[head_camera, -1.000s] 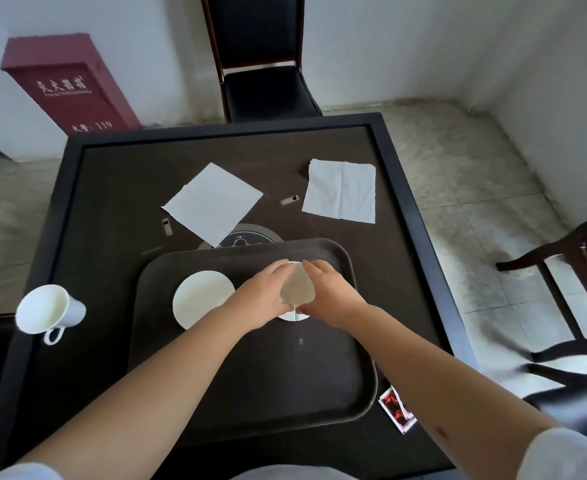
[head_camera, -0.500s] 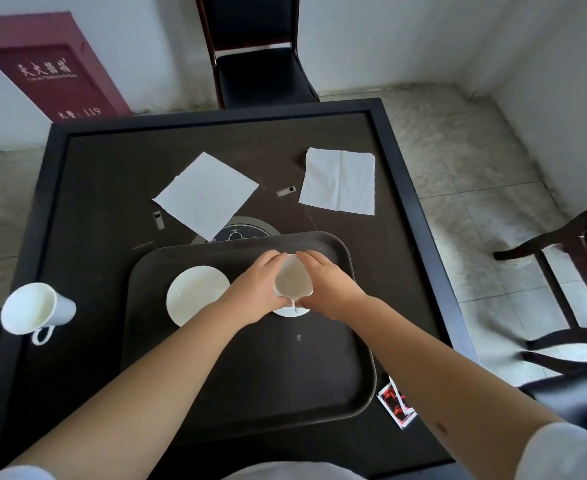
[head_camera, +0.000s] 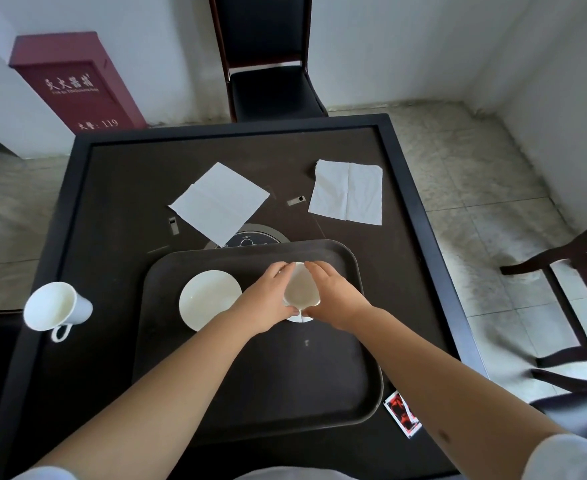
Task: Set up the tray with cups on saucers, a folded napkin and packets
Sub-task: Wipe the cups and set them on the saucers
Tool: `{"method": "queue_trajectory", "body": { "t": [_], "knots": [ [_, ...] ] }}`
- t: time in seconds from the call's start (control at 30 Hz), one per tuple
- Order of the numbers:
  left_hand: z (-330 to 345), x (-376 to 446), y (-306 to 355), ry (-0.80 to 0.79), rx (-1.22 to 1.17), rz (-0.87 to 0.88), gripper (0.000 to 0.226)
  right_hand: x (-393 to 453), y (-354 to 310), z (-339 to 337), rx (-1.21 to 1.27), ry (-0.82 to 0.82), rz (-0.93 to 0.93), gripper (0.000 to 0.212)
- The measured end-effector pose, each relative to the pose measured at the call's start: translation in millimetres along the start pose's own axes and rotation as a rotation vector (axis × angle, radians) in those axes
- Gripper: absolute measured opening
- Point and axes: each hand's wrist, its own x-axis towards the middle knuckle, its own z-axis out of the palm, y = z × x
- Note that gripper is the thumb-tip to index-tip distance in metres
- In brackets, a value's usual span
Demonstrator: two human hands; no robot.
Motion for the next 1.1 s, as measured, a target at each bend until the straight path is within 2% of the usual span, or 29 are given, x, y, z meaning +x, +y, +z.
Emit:
{"method": "queue_trajectory", "body": {
  "t": [0.13, 0.33, 0.43, 0.6, 1.1],
  "knots": [
    [-2, -12, -3, 0.010, 0.084, -0.002, 0.095, -10, 3, 2, -0.047, -0.020, 0.002, 0.117],
    [-7, -48, -5, 0.086, 0.251, 0.007, 0.086, -38, -2, 8, -0.137, 0.048, 0.045, 0.103],
    [-9, -71, -1, 0.092, 0.336, -0.027, 0.083, -54, -13, 12, -0.229, 0.080, 0.035, 0.104],
    [-13, -112, 5, 0.097, 0.412, -0.094, 0.087, -80, -34, 18, -0.357, 0.041, -0.006, 0.104],
    [-4, -205, 14, 0.167, 0.437, -0.173, 0.087, -135, -61, 48, -0.446, -0.041, -0.132, 0.105]
  ]
}}
